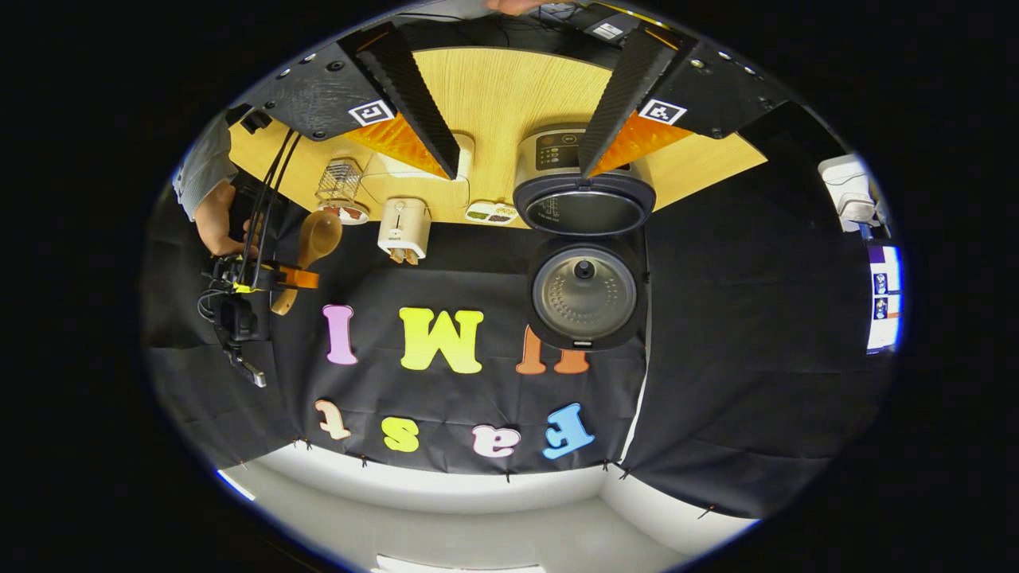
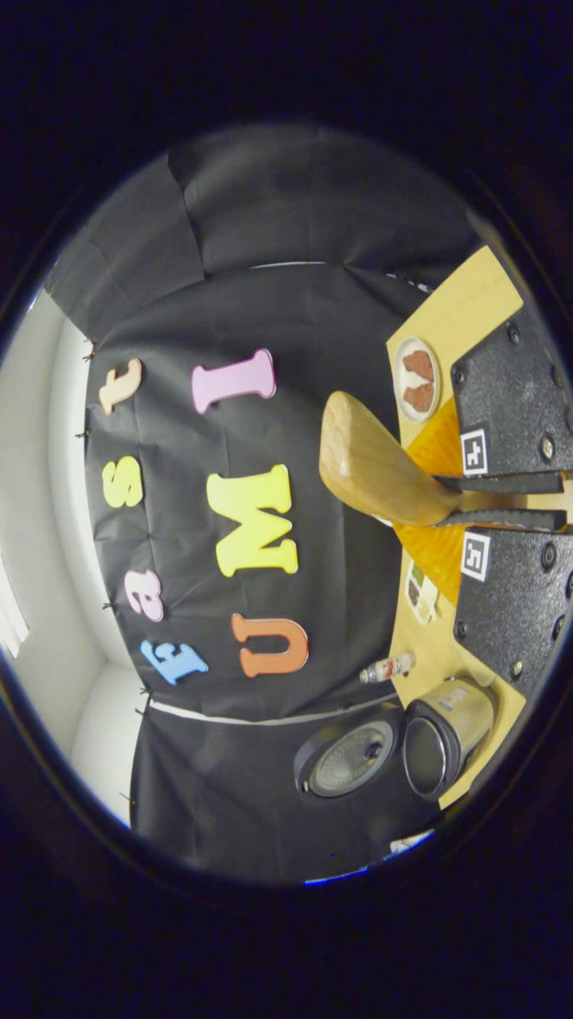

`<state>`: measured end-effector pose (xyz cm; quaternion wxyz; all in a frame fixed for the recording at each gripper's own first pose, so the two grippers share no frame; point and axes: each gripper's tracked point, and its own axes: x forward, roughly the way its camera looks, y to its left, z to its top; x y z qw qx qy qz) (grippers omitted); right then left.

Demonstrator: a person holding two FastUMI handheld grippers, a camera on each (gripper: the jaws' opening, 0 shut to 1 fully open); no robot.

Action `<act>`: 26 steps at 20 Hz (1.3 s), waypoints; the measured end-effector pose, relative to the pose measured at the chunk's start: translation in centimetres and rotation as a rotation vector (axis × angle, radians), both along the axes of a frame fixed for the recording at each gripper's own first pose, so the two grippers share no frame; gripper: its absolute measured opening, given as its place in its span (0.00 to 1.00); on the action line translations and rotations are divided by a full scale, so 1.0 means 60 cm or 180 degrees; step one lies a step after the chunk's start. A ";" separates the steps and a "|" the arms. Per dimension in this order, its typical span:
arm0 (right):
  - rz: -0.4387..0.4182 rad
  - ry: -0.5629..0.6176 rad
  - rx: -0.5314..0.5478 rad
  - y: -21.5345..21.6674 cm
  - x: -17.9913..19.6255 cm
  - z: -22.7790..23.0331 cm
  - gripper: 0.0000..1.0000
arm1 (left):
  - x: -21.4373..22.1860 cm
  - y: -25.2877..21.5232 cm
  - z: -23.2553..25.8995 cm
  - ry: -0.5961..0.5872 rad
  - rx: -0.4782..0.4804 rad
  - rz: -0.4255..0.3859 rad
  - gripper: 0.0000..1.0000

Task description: Close the left gripper, press the button to open the rice cooker; take a wooden spoon from the chopstick holder with the right hand, scoop a spoonful of rice and pour it into the rice cooker, then put the wooden spoon back into the chopstick holder.

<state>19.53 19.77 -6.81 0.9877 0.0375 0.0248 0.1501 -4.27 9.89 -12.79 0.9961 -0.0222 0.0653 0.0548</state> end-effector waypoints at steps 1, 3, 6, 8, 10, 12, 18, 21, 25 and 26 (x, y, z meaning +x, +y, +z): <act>0.0066 0.0031 -0.0016 0.023 0.003 -0.009 0.13 | -0.002 0.002 0.000 -0.0003 0.0001 0.0005 0.96; 0.0198 0.0078 -0.0057 0.073 0.010 -0.027 0.13 | -0.001 0.005 -0.002 0.0002 0.0017 0.0016 0.96; 0.0276 0.0183 -0.0154 0.125 0.034 -0.071 0.13 | -0.003 0.015 -0.004 0.0014 0.0059 0.0041 0.96; 0.0268 0.0251 -0.0205 0.146 0.053 -0.107 0.13 | -0.004 0.021 -0.003 0.0007 0.0071 0.0052 0.96; 0.0219 0.0339 -0.0323 0.158 0.078 -0.149 0.12 | -0.004 0.023 -0.004 0.0001 0.0062 0.0042 0.96; 0.0205 0.0527 -0.0430 0.172 0.096 -0.205 0.12 | -0.004 0.028 -0.002 -0.0006 0.0063 0.0043 0.96; 0.0017 0.0772 -0.0524 0.177 0.130 -0.290 0.13 | 0.005 0.030 -0.009 0.0024 0.0042 0.0029 0.96; 0.0083 0.0875 -0.0277 0.192 0.118 -0.297 0.13 | 0.005 0.023 -0.009 0.0032 0.0045 -0.0002 0.96; 0.0319 0.1063 -0.0005 0.230 0.090 -0.301 0.13 | 0.003 0.017 -0.010 0.0040 0.0091 -0.0025 0.96; 0.0408 0.1128 0.0057 0.240 0.083 -0.304 0.13 | 0.003 0.017 -0.011 0.0044 0.0097 -0.0026 0.96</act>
